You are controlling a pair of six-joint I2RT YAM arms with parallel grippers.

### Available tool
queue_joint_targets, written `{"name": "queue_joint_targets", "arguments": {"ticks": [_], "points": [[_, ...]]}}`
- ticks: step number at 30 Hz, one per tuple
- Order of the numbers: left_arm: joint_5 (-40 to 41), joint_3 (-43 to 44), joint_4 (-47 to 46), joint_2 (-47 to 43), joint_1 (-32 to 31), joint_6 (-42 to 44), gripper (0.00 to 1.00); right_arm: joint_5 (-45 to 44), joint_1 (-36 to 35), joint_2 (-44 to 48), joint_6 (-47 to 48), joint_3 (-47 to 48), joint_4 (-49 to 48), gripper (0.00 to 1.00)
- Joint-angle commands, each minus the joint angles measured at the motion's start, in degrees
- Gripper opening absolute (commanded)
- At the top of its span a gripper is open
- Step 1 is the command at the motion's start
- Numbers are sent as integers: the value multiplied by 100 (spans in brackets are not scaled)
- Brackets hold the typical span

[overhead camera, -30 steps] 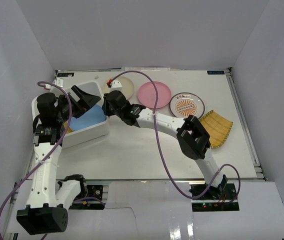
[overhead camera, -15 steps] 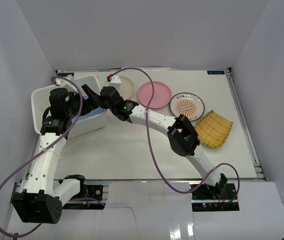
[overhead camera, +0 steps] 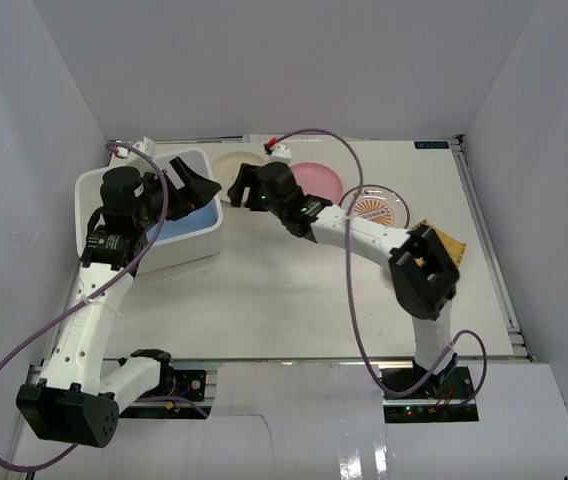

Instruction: Place the plates into the plastic bin on the countertop

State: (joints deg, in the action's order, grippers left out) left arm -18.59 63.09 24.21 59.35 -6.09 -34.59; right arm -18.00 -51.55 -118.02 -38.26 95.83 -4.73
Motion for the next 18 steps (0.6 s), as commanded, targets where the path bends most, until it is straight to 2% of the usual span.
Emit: {"name": "queue_joint_targets", "arguments": {"ticks": [1,3,4,7,9,11,14,15,18], "points": [[48,247,-232,-91,-470,-249,92,700,574,1446,239,-957,-967,75],[381,405,-223,181,-874,-268,90,1042,838,1998,459,-1872,-986,64],[539,493,-215,330,-1416,-189,89,1218,1135,2115,834,-2127,-968,51],[1478,932,-171,971,-2410,-40,88,2220,1873,2318,1433,-2674,-488,46],[2084,1134,-197,1462,-2625,40,88,2537,2148,2318,1803,-2728,-275,47],[2227,1442,-206,1893,-2678,144,88,2538,2386,2222,2398,-2579,120,47],[2421,2109,31,2992,-2678,294,85,2740,2466,1844,3382,-2148,664,53],[2561,2302,179,3516,-2678,321,85,2810,2474,1713,3604,-2095,675,55],[2851,3032,347,4161,-2661,321,84,2837,2527,1458,4185,-2060,675,60]]}}
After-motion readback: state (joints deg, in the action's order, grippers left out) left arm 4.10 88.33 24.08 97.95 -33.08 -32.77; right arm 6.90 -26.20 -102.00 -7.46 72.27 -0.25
